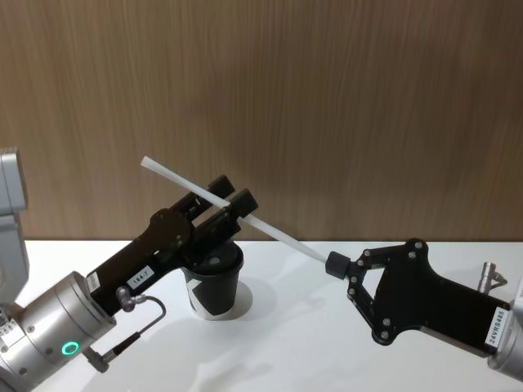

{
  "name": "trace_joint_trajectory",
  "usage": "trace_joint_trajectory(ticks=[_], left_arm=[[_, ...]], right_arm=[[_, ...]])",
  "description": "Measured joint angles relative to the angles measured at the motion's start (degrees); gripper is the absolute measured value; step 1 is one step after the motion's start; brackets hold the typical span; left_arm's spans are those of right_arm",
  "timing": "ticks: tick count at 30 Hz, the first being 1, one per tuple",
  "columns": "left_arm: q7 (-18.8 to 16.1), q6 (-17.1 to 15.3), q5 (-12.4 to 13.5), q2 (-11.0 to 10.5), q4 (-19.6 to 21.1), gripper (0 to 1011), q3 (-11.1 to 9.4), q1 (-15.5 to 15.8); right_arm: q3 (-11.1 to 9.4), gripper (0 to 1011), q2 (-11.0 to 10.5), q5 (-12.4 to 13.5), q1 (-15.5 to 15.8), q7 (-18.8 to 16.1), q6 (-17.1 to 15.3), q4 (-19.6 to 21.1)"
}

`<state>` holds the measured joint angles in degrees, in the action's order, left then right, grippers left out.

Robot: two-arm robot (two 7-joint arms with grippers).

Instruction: Pick up the straw with one hand, pass it to the other hand, and insert it into the cup.

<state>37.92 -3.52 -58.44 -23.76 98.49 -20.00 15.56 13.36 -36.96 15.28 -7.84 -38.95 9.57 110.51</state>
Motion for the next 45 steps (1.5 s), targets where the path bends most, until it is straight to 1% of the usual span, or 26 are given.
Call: trace_joint_trajectory(ticks=[1,2,5,6,8,9,10,12,14,17,25,45], left_arm=[[-0.02,0.01,0.00,0.02,-0.01,686,-0.03,0.03],[-0.06,0.03,0.01,0.07,-0.04,627,-0.08,0.08],[-0.07,0.04,0.03,0.13,-0.07,570,-0.15,0.16],[-0.09,0.05,0.04,0.16,-0.09,506,-0.18,0.20],[-0.11,0.06,0.05,0.18,-0.11,470,-0.21,0.22],[-0.13,0.07,0.05,0.20,-0.12,427,-0.24,0.25],[-0.14,0.07,0.06,0.22,-0.13,411,-0.25,0.27],[-0.17,0.08,0.07,0.25,-0.14,322,-0.29,0.32],[-0.20,0.10,0.07,0.28,-0.16,281,-0.32,0.35],[-0.22,0.12,0.07,0.29,-0.16,191,-0.34,0.37],[-0.25,0.13,0.07,0.33,-0.21,117,-0.41,0.42],[-0.30,0.12,0.11,0.38,-0.22,10,-0.46,0.48]], right_arm=[[0.00,2,0.00,0.01,0.00,0.00,0.00,0.00],[0.00,2,0.00,0.00,0.00,0.00,0.00,0.00],[0.00,1,0.00,0.00,0.00,0.00,0.00,0.00],[0.00,2,0.00,0.00,0.00,0.00,0.00,0.00],[0.00,1,0.00,0.00,0.00,0.00,0.00,0.00],[0.00,1,0.00,0.00,0.00,0.00,0.00,0.00],[0.00,2,0.00,0.00,0.00,0.00,0.00,0.00],[0.00,2,0.00,0.00,0.00,0.00,0.00,0.00],[0.00,1,0.00,0.00,0.00,0.00,0.00,0.00],[0.00,1,0.00,0.00,0.00,0.00,0.00,0.00],[0.00,1,0.00,0.00,0.00,0.00,0.00,0.00],[0.00,1,0.00,0.01,0.00,0.00,0.01,0.00]])
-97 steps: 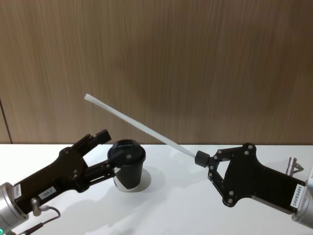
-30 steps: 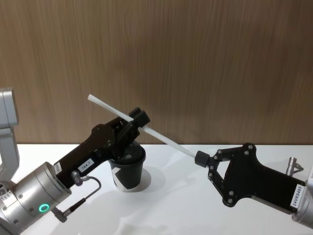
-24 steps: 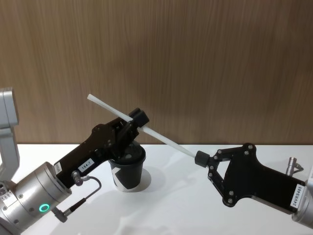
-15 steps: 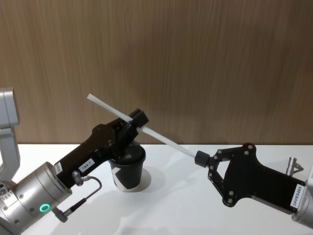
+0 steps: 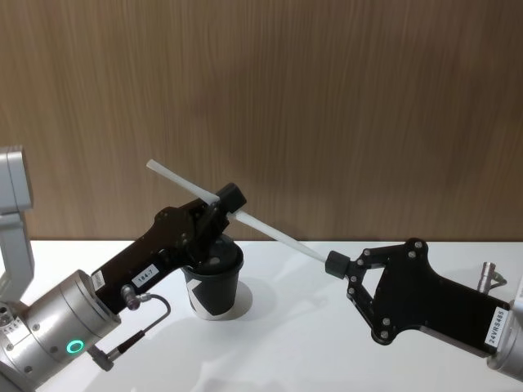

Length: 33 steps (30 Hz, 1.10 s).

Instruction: Pick up the straw with one hand, pass it to the other hand, and insert it into the cup.

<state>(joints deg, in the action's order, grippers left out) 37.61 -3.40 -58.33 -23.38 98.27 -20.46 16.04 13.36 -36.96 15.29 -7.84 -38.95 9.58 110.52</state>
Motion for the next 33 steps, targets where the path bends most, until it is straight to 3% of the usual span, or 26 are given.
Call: trace_joint_trajectory(ticks=[5,9,27,33], left_arm=[[-0.06,0.00,-0.04,-0.01,0.00,6,0.04,0.00],[-0.08,0.00,-0.05,-0.01,0.00,7,0.06,0.00],[-0.15,0.02,-0.01,-0.05,0.07,5,0.00,0.00],[-1.61,0.56,1.41,-0.66,1.03,5,-0.04,-0.02]], right_arm=[[0.00,19,0.00,0.00,0.00,0.00,0.00,0.00],[0.00,105,0.00,0.00,0.00,0.00,0.00,0.00],[0.00,666,0.00,0.00,0.00,0.00,0.00,0.00],[0.00,857,0.00,0.00,0.00,0.00,-0.01,0.00]])
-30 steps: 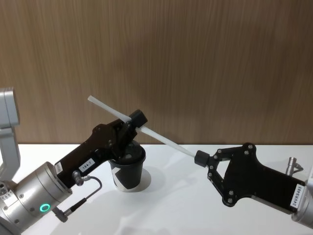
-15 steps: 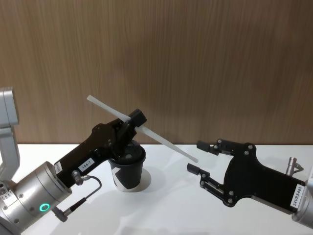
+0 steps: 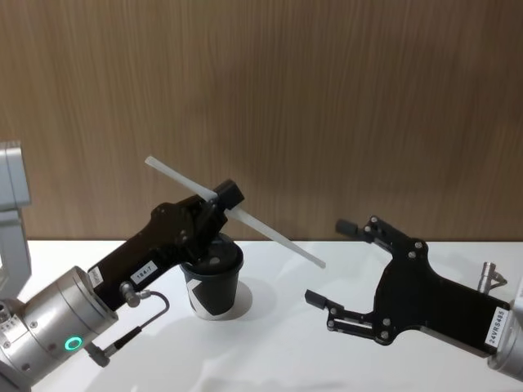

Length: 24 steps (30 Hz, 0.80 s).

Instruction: Pick up the straw with one hand, pass it to the other hand, and insert it into the cup.

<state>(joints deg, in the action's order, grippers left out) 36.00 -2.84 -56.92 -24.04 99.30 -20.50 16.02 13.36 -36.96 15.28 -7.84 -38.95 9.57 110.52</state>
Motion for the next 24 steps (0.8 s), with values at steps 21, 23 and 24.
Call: trace_joint_trajectory(ticks=[21,23,24], left_arm=[[-11.17,-2.33,7.50,-4.61,7.45,6,0.14,-0.27],[-12.38,-2.90,7.66,-4.89,8.09,6,0.34,-0.33],[-12.93,-3.17,7.73,-4.97,8.30,6,0.39,-0.36]], right_arm=[[0.00,1001,0.00,0.00,0.00,0.00,0.00,0.00],[0.00,1001,0.00,0.00,0.00,0.00,0.00,0.00],[0.00,1001,0.00,0.00,0.00,0.00,0.00,0.00]])
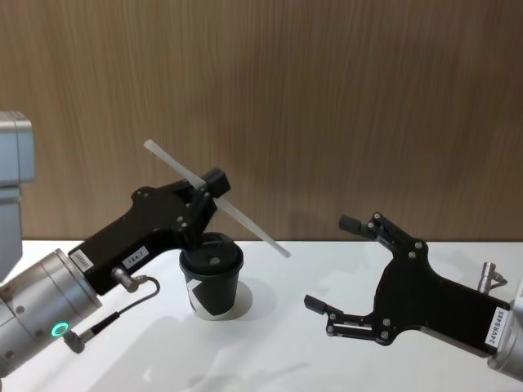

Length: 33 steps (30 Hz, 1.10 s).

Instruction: Pick up the straw with one hand, pass it to the other hand, and insert it into the cup.

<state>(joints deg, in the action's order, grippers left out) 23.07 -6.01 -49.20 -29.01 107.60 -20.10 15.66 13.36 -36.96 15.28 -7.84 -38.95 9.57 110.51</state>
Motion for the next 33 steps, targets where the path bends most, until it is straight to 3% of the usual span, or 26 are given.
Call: trace_joint_trajectory(ticks=[11,22,33], left_arm=[[-6.76,-2.15,1.03,-0.61,2.55,6,1.14,-0.58],[-14.73,-5.09,4.03,-0.64,3.98,7,2.02,-0.78],[-19.01,-9.13,6.83,-1.04,4.15,6,1.47,0.61]], right_arm=[[0.00,1001,0.00,0.00,0.00,0.00,0.00,0.00],[0.00,1001,0.00,0.00,0.00,0.00,0.00,0.00],[0.00,1001,0.00,0.00,0.00,0.00,0.00,0.00]])
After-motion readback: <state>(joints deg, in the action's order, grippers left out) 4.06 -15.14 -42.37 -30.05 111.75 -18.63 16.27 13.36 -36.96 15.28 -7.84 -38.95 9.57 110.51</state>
